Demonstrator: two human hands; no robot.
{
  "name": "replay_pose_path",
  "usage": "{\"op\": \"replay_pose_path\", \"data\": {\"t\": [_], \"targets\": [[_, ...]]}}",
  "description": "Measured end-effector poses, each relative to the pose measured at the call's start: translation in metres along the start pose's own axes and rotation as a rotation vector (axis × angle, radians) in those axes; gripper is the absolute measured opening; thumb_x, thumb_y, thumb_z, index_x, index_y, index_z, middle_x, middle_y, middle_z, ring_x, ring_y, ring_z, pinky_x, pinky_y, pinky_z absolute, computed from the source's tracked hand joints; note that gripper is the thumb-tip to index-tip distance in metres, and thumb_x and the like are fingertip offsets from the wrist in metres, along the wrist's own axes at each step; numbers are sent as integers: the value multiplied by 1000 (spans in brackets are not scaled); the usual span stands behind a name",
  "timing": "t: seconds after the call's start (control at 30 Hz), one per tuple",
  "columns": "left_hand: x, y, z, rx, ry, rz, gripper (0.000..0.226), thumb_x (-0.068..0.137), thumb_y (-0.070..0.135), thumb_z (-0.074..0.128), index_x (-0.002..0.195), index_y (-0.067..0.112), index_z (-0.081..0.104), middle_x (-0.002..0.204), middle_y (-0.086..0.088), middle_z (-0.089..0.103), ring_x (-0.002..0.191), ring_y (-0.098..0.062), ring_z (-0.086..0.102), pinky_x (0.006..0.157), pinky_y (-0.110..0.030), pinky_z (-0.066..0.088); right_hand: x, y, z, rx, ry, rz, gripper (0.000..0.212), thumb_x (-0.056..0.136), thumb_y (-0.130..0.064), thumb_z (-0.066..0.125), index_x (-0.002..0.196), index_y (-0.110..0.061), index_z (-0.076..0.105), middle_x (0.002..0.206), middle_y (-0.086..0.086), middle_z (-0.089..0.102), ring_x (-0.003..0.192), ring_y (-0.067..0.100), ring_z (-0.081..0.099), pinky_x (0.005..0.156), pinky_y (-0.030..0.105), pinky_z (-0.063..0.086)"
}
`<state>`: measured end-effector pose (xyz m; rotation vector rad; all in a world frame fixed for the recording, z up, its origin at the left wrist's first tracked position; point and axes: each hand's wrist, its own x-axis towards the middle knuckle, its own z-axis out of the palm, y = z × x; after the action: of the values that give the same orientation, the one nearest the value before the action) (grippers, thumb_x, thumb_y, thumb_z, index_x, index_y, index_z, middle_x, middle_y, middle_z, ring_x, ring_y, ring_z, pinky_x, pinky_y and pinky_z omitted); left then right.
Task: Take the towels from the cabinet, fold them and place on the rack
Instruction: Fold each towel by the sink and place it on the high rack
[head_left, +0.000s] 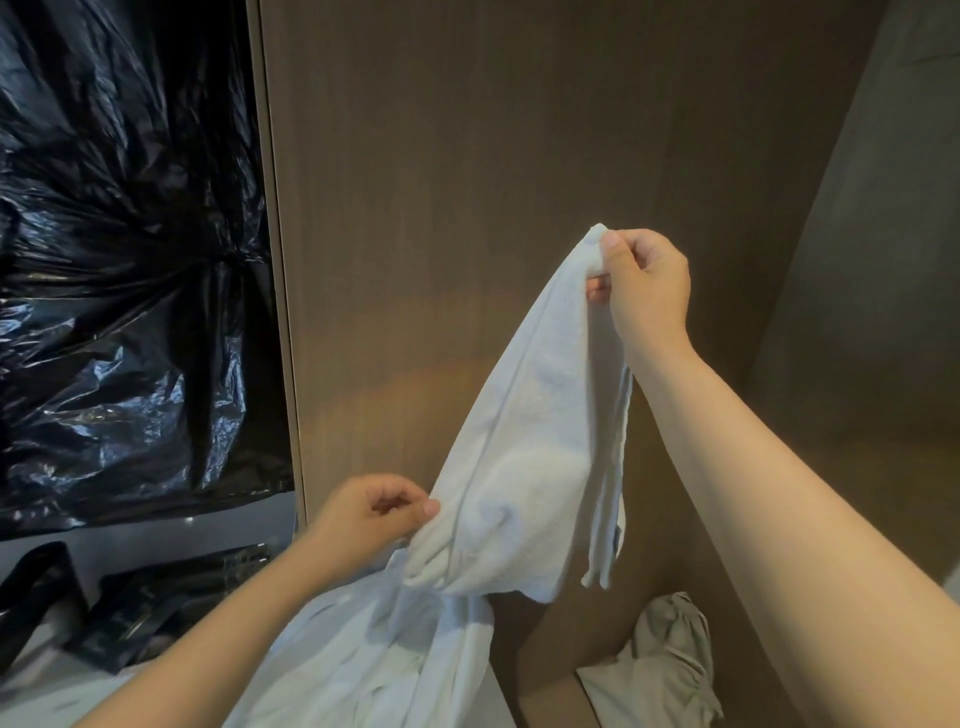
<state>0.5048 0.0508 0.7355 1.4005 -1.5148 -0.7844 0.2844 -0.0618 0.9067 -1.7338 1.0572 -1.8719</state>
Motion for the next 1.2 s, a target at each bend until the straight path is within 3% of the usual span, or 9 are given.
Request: {"op": "replay_pose_path", "data": {"t": [0.13,0.37,0.53,0.67,0.9,1.1,1.2], "targets": [[-10,-13,4,-3,-131,-41,12,90,21,65,89,15,75,88,1,75,83,-16,71,75,-20,56,-1,8,1,-16,9,32,23,102,-27,48,98,-11,64,85,3,63,71,11,61,72,21,56],[-15,-21,9,-84,-189,-125,16,86,26,68,96,14,74,95,0,74,90,-17,70,84,-29,57,-1,20,2,-49,24,64,22,102,-28,49,94,-12,63,85,2,62,74,11,61,71,19,55],[-21,-27,-4,-226,-266,-196,28,75,11,80,101,6,71,101,-8,74,96,-25,70,86,-27,55,0,26,-2,-65,74,86,21,102,-28,49,94,-14,63,81,-5,60,70,8,61,67,12,54],[-20,-32,-10,-175,-214,-200,33,70,20,83,97,4,70,98,-8,75,94,-25,71,89,-32,55,0,31,-3,-71,80,95,22,102,-28,48,91,-14,62,79,-3,60,70,9,61,70,15,54],[-15,-32,-18,-269,-110,-202,46,72,30,78,101,-4,67,98,-15,74,94,-30,71,84,-34,59,1,36,-6,-63,89,112,24,102,-29,49,98,-11,64,80,-2,62,63,7,61,58,5,49],[-6,-32,-26,-127,99,-203,31,80,21,75,91,-4,62,73,-14,73,60,-23,70,56,-26,57,-1,42,-6,-55,96,119,23,102,-29,49,100,-11,64,87,6,66,66,9,63,59,6,49],[-5,-32,-35,-66,141,-184,26,79,23,76,86,2,63,75,-12,74,60,-24,68,62,-36,59,0,44,-8,-51,108,127,23,102,-28,49,102,-11,64,88,8,68,66,9,63,58,5,48]]}}
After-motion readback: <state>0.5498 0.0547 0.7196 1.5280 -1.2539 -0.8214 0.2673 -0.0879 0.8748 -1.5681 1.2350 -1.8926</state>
